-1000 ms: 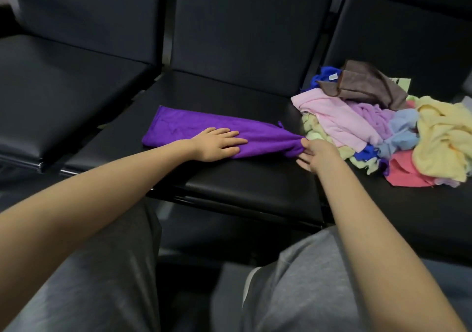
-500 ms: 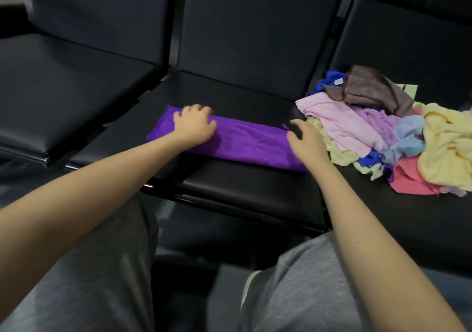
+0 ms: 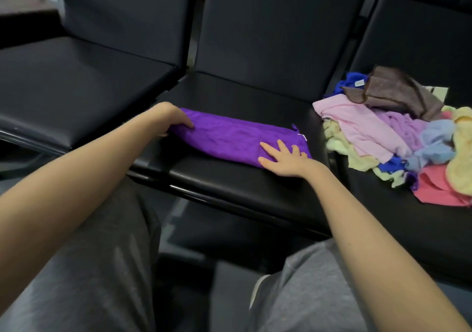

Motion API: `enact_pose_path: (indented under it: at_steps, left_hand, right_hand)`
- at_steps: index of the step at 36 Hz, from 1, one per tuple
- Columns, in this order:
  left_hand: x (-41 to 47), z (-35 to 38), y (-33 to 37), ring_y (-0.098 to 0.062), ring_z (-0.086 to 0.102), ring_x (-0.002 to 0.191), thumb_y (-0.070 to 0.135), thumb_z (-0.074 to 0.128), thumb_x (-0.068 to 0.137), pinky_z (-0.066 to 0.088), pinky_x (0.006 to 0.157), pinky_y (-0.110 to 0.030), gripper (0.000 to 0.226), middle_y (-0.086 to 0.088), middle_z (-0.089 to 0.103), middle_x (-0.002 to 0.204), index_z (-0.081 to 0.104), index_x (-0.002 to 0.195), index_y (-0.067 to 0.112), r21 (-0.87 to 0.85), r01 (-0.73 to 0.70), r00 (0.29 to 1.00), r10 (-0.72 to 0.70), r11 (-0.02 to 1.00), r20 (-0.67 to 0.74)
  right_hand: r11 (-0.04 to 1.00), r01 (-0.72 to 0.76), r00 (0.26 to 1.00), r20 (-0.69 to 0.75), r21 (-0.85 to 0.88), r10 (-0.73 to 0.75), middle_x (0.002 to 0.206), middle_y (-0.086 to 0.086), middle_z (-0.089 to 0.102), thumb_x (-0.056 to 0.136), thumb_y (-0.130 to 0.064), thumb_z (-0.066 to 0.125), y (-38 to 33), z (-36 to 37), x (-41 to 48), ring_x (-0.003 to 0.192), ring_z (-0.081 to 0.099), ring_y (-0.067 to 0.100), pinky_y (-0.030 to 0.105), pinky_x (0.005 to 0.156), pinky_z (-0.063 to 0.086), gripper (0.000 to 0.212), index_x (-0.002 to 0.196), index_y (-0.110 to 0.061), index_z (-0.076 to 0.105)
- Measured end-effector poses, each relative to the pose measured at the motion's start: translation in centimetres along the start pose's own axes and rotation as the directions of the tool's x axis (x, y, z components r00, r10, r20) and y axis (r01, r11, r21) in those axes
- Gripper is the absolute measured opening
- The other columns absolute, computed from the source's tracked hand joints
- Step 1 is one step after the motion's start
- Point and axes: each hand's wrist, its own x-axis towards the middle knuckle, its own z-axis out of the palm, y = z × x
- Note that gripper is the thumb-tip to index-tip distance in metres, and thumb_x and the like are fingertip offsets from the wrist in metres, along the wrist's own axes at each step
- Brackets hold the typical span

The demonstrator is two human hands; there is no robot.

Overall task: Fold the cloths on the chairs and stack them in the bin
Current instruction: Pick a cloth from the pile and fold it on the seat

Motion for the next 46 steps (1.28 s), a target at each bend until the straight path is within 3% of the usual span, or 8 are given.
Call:
enact_pose_path:
  at_steps: [4, 7, 16, 26, 29, 33, 37, 46]
  left_hand:
    - [0.7, -1.4, 0.1, -0.017, 0.047, 0.065, 0.013, 0.073, 0.080, 0.041, 0.065, -0.029, 0.023, -0.010, 0.052, 0.086, 0.054, 0.093, 0.008, -0.281, 0.004, 0.997, -0.025, 0.960, -0.069]
    - [0.2, -1.3, 1.6, -0.012, 0.048, 0.054, 0.005, 0.069, 0.082, 0.044, 0.039, -0.019, 0.026, -0.005, 0.051, 0.072, 0.048, 0.068, 0.012, -0.405, -0.108, 0.990, 0.062, 0.908, -0.125]
    - [-5.1, 7.9, 8.1, -0.010, 0.050, 0.055, 0.019, 0.070, 0.081, 0.037, 0.044, -0.019, 0.011, -0.001, 0.057, 0.069, 0.066, 0.088, 0.012, -0.155, -0.500, 0.849, 0.518, 0.852, 0.109]
    - [-7.1, 14.3, 8.0, -0.009, 0.056, 0.067, 0.036, 0.051, 0.097, 0.046, 0.067, -0.023, 0.028, 0.001, 0.063, 0.082, 0.063, 0.104, 0.011, -0.214, -0.539, 0.693, 0.573, 0.815, 0.437]
    - [-6.9, 13.0, 8.4, -0.010, 0.056, 0.066, 0.030, 0.045, 0.099, 0.046, 0.062, -0.024, 0.026, 0.000, 0.066, 0.086, 0.061, 0.107, 0.011, -0.262, -0.503, 0.748, 0.567, 0.824, 0.345]
    - [-5.1, 11.1, 7.3, -0.029, 0.056, 0.109, 0.024, 0.049, 0.091, 0.043, 0.090, -0.034, 0.030, -0.012, 0.061, 0.120, 0.060, 0.116, 0.011, 0.212, -0.538, 0.835, 0.550, 0.816, 0.002]
    - [-5.0, 10.5, 5.7, -0.036, 0.037, 0.130, 0.037, 0.058, 0.091, 0.036, 0.103, -0.042, 0.063, -0.019, 0.039, 0.140, 0.036, 0.137, 0.001, 0.453, -0.301, 0.948, 0.317, 0.839, 0.044]
    - [-5.3, 11.3, 7.0, -0.024, 0.063, 0.095, 0.017, 0.072, 0.080, 0.052, 0.085, -0.031, 0.026, -0.009, 0.067, 0.108, 0.064, 0.103, 0.007, -0.366, -0.048, 0.915, 0.188, 0.929, 0.357]
  right_hand:
    - [0.997, 0.078, 0.997, -0.019, 0.030, -0.077, 0.161, -0.006, 0.001, 0.094, -0.065, 0.023, -0.3, -0.4, -0.4, 0.146, -0.002, 0.033, 0.048, 0.116, 0.001, 0.059, 0.148, -0.047, 0.010]
    - [0.964, 0.161, 0.977, -0.171, 0.211, -0.126, 0.156, -0.006, 0.025, 0.097, -0.055, 0.032, 0.0, -0.4, 0.1, 0.144, 0.017, 0.028, 0.044, 0.118, 0.013, 0.054, 0.148, -0.035, 0.028]
    - [0.772, 0.126, 0.852, -0.466, 0.623, 0.238, 0.113, 0.011, 0.066, 0.092, -0.016, 0.048, 2.3, -1.7, 0.3, 0.107, 0.058, 0.026, 0.029, 0.086, 0.043, 0.025, 0.108, -0.009, 0.067]
    - [0.532, -0.076, 0.883, -0.191, 0.843, 0.429, 0.074, 0.003, 0.056, 0.096, -0.027, 0.041, 5.5, -1.6, -0.4, 0.058, 0.046, 0.014, 0.024, 0.055, 0.034, 0.029, 0.071, -0.017, 0.050]
    - [0.495, -0.121, 0.904, -0.110, 0.860, 0.412, 0.082, 0.003, 0.059, 0.098, -0.037, 0.040, 5.7, -1.4, -0.9, 0.062, 0.052, 0.013, 0.024, 0.056, 0.040, 0.032, 0.079, -0.015, 0.053]
    - [0.509, -0.111, 0.908, -0.120, 0.854, 0.401, 0.096, 0.008, 0.059, 0.096, -0.039, 0.045, 5.0, -1.2, -0.7, 0.064, 0.052, 0.014, 0.024, 0.057, 0.041, 0.033, 0.097, -0.008, 0.056]
    - [0.520, -0.096, 0.897, -0.153, 0.849, 0.415, 0.124, 0.012, 0.054, 0.091, -0.038, 0.058, 4.1, -0.6, -0.2, 0.092, 0.052, 0.021, 0.024, 0.061, 0.039, 0.056, 0.130, 0.001, 0.047]
    - [0.378, -0.084, 0.859, -0.126, 0.922, 0.497, 0.099, 0.012, 0.059, 0.084, -0.010, 0.065, 3.6, -0.2, -0.5, 0.087, 0.051, 0.021, 0.024, 0.060, 0.038, 0.030, 0.111, 0.000, 0.059]
